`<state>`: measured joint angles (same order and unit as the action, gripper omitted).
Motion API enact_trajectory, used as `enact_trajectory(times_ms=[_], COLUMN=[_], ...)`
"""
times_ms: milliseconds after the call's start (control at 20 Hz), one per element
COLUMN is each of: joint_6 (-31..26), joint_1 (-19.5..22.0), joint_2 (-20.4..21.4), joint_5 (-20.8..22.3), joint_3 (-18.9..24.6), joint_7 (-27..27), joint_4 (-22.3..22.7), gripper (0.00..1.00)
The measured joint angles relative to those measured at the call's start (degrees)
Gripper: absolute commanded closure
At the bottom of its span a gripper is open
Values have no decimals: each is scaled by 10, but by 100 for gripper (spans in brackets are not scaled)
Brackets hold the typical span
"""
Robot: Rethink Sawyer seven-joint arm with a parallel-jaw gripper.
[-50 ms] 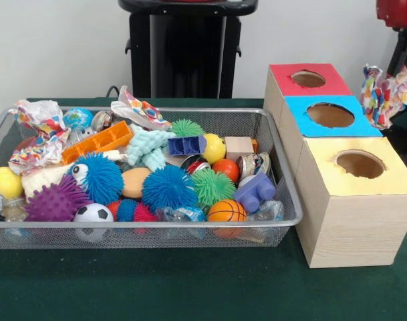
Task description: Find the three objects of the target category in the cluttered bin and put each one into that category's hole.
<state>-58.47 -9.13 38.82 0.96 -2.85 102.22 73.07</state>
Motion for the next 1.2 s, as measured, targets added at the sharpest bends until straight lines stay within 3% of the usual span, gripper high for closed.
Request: enact_trajectory(times_ms=[300,1200], joint_6=[-40,-42], joint_1=[0,35], joint_2=[-23,-58], joint_5=[0,6], joint_3=[1,3], joint_7=[0,0], joint_4=[-50,-116], gripper=[100,100])
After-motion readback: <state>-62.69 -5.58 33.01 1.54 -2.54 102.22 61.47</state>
